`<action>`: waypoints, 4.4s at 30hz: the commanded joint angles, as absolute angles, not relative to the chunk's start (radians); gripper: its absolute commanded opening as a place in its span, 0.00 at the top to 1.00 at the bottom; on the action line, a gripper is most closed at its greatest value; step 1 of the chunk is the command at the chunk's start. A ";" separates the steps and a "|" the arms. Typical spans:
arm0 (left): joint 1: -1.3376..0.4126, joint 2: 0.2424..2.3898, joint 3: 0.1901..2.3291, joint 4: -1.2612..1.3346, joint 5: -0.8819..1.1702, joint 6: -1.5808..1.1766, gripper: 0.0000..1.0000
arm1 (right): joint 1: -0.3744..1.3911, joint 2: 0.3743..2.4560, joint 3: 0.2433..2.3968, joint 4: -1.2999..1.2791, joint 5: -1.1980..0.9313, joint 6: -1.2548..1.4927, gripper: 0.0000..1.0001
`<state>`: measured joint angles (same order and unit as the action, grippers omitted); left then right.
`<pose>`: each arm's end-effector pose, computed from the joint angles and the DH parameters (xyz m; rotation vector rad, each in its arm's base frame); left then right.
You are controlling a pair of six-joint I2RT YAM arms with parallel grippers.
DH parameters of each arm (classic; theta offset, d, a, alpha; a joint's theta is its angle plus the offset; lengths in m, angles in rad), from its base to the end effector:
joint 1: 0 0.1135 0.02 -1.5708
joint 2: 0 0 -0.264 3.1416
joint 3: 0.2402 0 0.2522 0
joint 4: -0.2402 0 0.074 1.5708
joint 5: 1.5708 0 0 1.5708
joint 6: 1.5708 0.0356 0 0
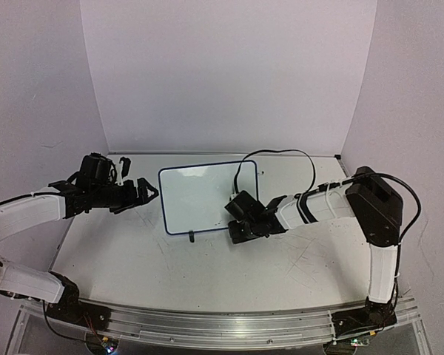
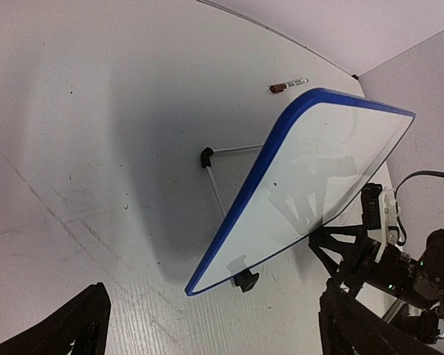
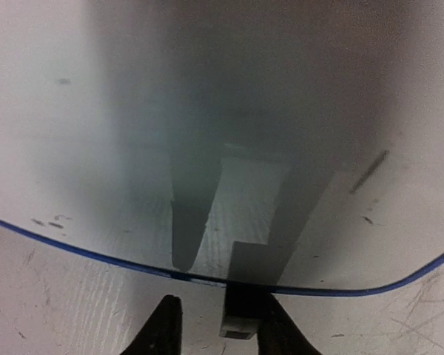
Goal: Write a sentence on the whiteboard
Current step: Move the whiteboard stand to the center of the board, then pick up the whiteboard marker from the center of the board.
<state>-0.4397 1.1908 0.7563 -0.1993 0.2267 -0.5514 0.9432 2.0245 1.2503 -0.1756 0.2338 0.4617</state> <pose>0.2292 -0.1167 0.2456 0.0039 2.3038 -0.7838 0.2510 0.3319 0.1341 -0.5058 2.4563 0.2949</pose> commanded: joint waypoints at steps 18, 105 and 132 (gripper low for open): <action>-0.442 1.184 0.787 -0.172 0.180 -0.538 0.01 | 0.947 1.833 1.033 -0.065 0.267 0.450 1.00; -0.515 1.353 0.992 -0.292 0.146 -0.573 0.01 | 0.347 2.704 2.365 -0.208 -0.408 0.455 0.18; -0.523 1.356 1.005 -0.310 0.136 -0.540 0.01 | 0.344 2.292 1.802 -0.422 -0.258 0.089 0.25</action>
<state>-0.5163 1.3720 0.9493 -0.3103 0.1364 -0.5689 0.3473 2.3900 1.8702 -0.3821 -0.2824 0.1498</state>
